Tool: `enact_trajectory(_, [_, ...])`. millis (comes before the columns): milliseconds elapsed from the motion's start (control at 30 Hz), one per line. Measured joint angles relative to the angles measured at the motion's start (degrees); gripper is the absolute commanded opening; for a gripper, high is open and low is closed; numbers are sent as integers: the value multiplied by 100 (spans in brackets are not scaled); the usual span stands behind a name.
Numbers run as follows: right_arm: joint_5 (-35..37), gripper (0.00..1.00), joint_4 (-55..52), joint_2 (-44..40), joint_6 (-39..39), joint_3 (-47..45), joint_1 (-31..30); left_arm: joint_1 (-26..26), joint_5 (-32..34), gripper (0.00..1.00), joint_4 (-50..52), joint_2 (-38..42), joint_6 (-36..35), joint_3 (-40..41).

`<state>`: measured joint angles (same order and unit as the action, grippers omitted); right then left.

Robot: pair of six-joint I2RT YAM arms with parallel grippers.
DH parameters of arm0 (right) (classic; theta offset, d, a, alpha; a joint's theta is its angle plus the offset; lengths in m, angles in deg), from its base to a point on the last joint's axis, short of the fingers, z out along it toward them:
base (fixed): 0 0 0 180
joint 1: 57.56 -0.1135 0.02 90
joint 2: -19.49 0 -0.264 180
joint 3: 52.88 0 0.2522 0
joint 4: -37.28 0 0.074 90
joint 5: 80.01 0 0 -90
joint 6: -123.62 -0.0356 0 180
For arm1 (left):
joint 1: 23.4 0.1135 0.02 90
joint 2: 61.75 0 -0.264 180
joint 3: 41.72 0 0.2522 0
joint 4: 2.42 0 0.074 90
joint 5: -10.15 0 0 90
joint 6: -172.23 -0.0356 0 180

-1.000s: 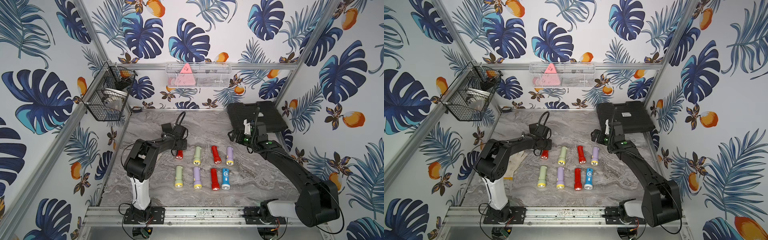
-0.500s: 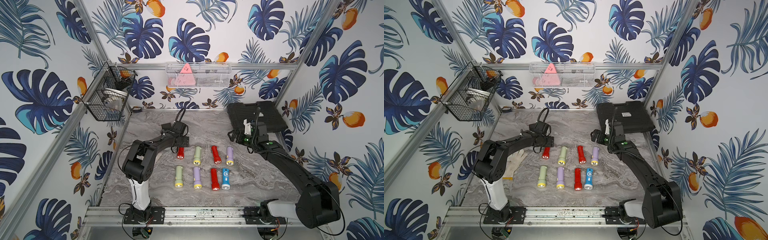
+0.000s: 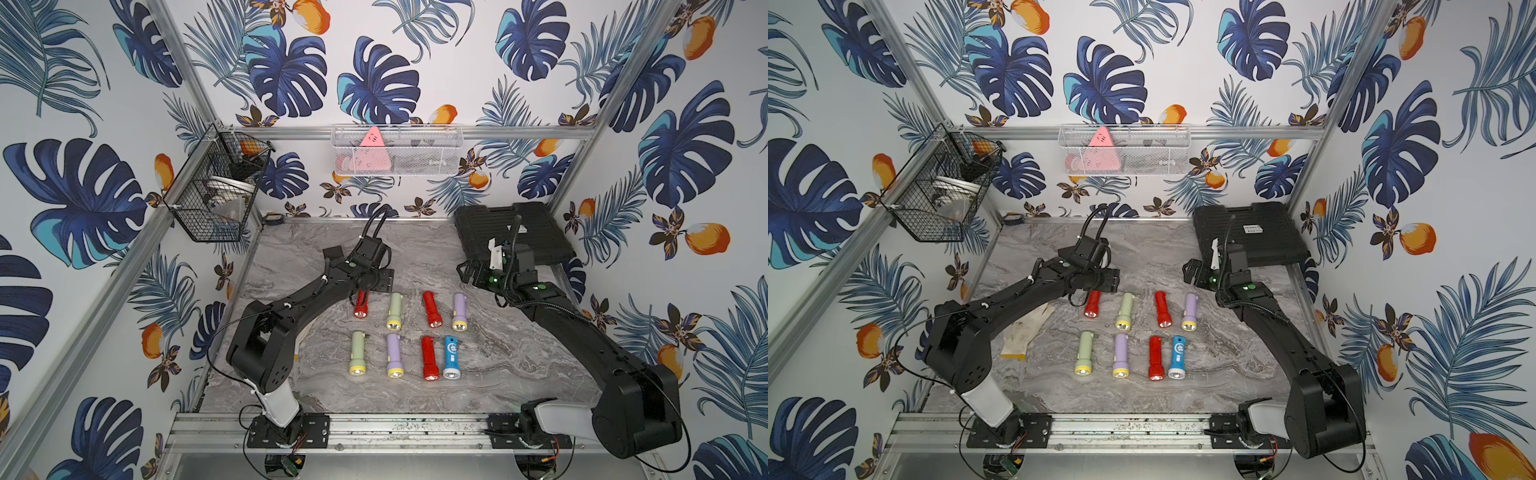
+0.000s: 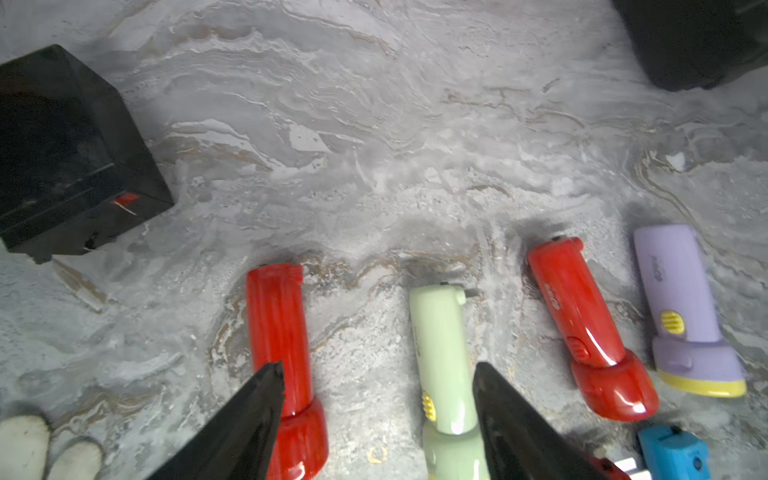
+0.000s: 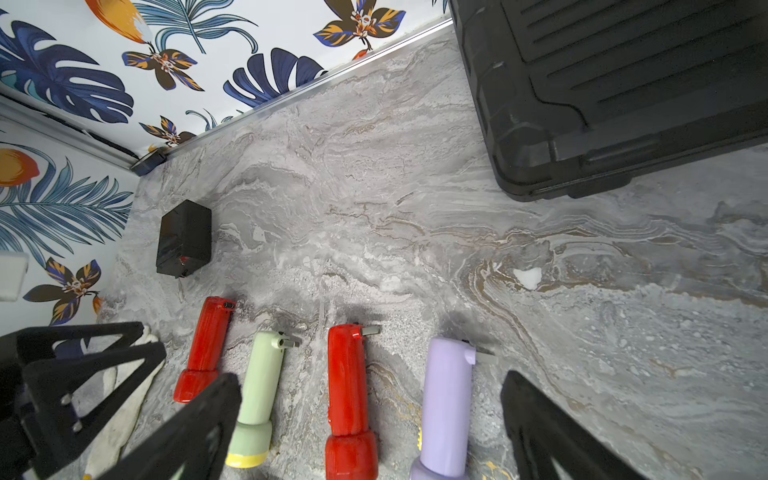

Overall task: Close the plug at the bottom of the flashlight
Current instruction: Pick up the flashlight from the center of the board.

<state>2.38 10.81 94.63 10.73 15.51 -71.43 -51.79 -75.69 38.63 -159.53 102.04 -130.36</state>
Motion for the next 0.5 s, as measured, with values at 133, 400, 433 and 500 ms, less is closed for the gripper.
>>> enact_trajectory(133, [20,100,0,-4,0,-2,0,-400,-66,76,107,9,131,94])
enact_trajectory(400, [68,100,-13,-48,0,-15,0,-1123,-199,76,96,-463,422,372])
enact_trajectory(433, [68,100,-13,-57,0,-17,0,-1182,-160,76,87,-527,424,369])
enact_trajectory(500, [70,100,-17,-76,0,-28,0,-1283,-52,75,83,-671,424,319])
